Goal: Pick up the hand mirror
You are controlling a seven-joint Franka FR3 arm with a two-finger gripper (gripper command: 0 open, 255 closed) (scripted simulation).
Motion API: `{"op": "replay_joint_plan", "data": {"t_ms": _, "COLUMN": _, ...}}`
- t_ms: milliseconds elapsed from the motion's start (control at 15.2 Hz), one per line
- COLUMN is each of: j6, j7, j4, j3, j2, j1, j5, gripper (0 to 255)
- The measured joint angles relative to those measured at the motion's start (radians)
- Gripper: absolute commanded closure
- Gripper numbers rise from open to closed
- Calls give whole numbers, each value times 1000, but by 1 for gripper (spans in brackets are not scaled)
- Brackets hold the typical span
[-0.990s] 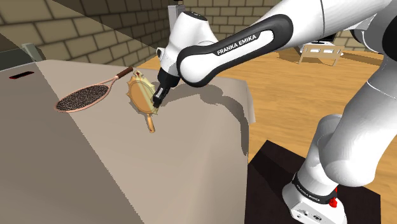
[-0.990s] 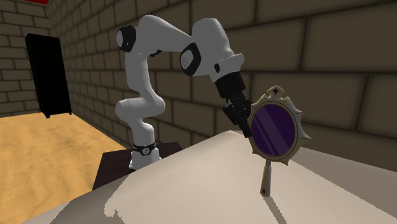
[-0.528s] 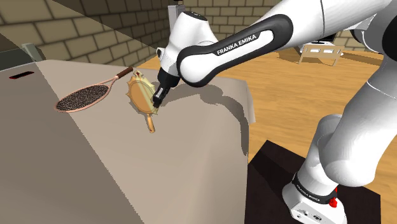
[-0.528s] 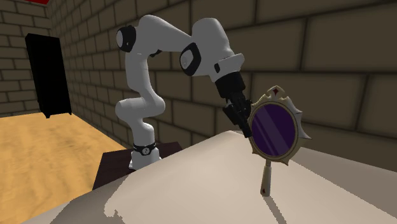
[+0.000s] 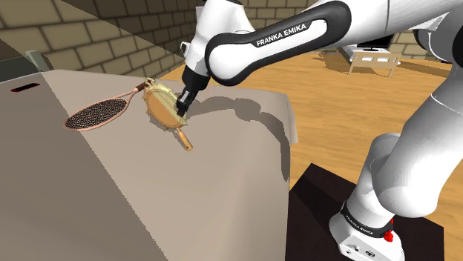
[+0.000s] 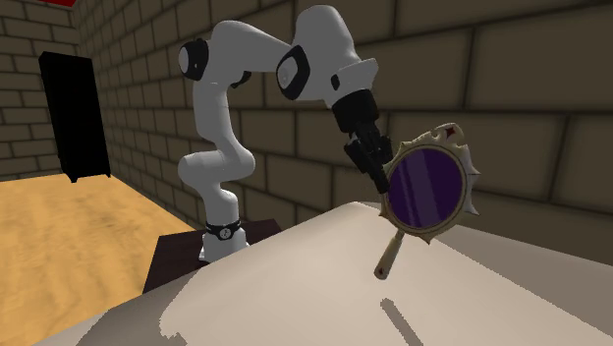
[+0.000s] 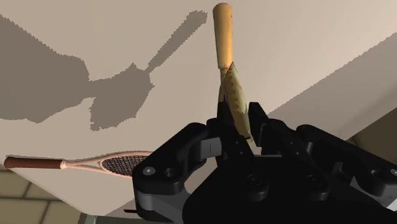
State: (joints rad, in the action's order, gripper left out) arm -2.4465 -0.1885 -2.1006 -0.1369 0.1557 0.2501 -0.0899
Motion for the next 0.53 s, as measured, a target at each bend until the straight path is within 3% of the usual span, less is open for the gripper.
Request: {"op": "replay_joint_plan", "data": {"t_ms": 528, "j6": 102, "j7": 10, "j4": 89, "j3": 0, "j2": 13, "j1": -1, "j5": 6, "gripper": 255}}
